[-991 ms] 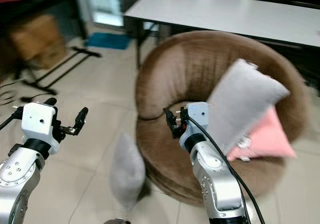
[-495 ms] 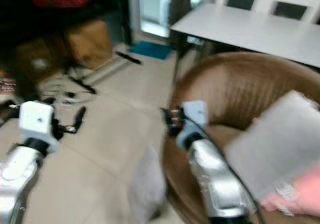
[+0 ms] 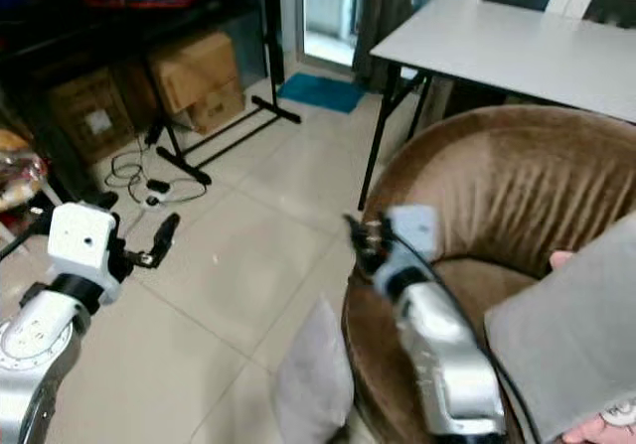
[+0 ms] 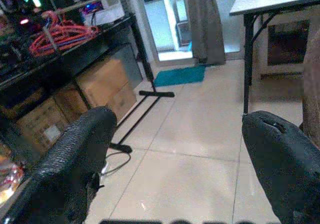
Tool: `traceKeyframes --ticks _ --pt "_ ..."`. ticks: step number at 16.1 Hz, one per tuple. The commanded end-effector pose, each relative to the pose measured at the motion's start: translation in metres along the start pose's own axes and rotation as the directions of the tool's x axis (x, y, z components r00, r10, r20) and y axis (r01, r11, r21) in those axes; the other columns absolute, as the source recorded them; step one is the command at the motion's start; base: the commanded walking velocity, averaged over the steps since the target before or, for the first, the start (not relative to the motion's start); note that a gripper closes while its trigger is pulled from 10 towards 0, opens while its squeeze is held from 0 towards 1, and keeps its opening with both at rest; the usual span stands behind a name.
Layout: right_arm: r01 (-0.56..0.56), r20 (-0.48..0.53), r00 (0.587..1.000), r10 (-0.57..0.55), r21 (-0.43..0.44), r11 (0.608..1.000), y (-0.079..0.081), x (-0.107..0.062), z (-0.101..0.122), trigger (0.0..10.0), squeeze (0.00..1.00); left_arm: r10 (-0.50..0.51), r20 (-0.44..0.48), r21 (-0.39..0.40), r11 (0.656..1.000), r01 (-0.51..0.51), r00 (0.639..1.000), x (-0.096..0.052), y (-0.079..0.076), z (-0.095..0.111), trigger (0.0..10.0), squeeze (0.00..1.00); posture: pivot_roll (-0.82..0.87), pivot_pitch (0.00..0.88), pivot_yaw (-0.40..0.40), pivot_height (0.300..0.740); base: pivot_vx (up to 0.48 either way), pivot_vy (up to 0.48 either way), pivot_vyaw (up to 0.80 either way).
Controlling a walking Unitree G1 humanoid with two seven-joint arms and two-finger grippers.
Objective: Move the pillow to the sofa from floor
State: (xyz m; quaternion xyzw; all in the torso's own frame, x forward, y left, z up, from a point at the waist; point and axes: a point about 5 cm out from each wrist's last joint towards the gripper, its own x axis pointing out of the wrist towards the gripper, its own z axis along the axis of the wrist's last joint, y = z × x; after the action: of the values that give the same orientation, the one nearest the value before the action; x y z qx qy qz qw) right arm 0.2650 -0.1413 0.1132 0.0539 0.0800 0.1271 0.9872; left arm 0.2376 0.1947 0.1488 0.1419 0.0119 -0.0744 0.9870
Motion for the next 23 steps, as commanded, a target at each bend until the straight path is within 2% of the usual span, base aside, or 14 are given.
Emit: traceKeyframes --ticks 1,8,14,23 --pt "-0.028 0.022 0.999 0.028 0.006 1.0 0.0044 0.0011 0.0012 10.0 0.0 0.006 -0.005 0.015 1.0 -0.006 1.0 -0.0016 0.0023 -0.0008 10.0 0.0 -0.01 0.0 0.013 0.716 0.0 0.0 0.0" --pt "-0.02 0.034 0.999 0.02 -0.004 1.0 -0.0005 0.0028 0.0021 10.0 0.0 0.016 0.005 0.008 1.0 -0.016 1.0 -0.0039 0.003 -0.0031 10.0 0.0 -0.01 0.0 0.011 0.641 0.0 0.0 0.0" --pt "-0.062 0.031 0.998 0.062 0.005 0.998 0.006 0.004 0.0004 10.0 0.0 0.023 0.018 0.005 1.0 -0.023 1.0 -0.0039 0.0028 -0.0028 10.0 0.0 -0.01 0.0 0.008 0.586 0.0 0.0 0.0" --pt "-0.079 0.018 0.997 0.08 -0.013 0.997 0.0072 0.0076 -0.0027 10.0 0.0 0.044 0.026 -0.005 0.999 -0.044 0.999 -0.0049 0.0031 -0.0036 10.0 0.0 0.0 0.0 -0.006 0.586 0.0 0.0 0.0"
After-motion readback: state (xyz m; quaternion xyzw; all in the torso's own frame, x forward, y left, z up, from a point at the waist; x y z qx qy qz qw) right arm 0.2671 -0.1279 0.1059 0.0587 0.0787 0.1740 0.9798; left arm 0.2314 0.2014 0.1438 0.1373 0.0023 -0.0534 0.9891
